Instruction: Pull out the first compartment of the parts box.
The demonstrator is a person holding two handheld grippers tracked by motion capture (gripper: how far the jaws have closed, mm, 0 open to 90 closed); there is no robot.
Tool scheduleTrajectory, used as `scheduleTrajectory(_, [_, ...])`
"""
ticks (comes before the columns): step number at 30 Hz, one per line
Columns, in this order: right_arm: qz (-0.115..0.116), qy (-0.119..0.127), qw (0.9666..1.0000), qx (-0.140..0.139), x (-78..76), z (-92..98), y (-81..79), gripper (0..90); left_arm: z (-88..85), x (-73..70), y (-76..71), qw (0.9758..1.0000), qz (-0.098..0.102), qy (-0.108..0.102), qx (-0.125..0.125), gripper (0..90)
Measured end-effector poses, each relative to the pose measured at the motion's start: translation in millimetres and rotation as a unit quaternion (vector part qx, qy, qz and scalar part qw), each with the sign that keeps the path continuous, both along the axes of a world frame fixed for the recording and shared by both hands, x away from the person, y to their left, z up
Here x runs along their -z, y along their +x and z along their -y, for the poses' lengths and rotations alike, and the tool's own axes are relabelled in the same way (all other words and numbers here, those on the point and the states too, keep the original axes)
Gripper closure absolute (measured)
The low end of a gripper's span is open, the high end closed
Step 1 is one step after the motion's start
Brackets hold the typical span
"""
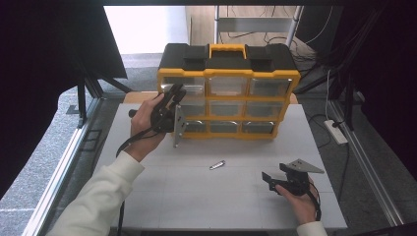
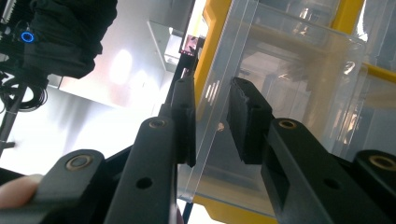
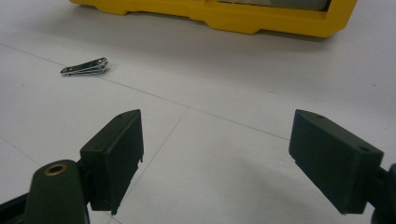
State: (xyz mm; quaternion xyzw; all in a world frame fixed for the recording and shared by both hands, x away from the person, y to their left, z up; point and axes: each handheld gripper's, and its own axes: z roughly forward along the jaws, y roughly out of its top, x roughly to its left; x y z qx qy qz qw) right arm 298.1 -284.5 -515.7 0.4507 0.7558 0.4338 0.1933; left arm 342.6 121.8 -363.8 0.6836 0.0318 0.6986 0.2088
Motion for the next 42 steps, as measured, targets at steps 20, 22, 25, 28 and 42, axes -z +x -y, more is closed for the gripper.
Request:
scheduleTrajectory(20, [0.001,-0.005,1.0,-0.002,0.5,-0.9,0.3,18.0,-1.8,2.3,-12.3,1.0,0.001,-0.001,0.007,72.0])
scheduleTrajectory(22, [0.001,-0.005,1.0,-0.001,0.4,-1.1,0.1,18.0,-1.8,2.5,-13.4,1.0,0.001,-0.001,0.008,72.0])
scheduleTrajectory(25, [0.001,-0.005,1.0,-0.001,0.3,-1.1,0.0,18.0,-1.8,2.6,-15.4,1.0,0.001,-0.001,0.009,72.0])
scheduleTrajectory(28, [0.001,-0.006,1.0,-0.002,0.4,-1.2,0.1,17.9,-1.9,2.4,-17.5,0.9999,0.001,-0.002,0.01,72.0])
scheduleTrajectory(42, [0.001,-0.008,1.0,0.0,0.4,-1.4,0.1,17.9,-2.0,2.9,-23.9,0.9998,0.004,-0.008,0.015,72.3])
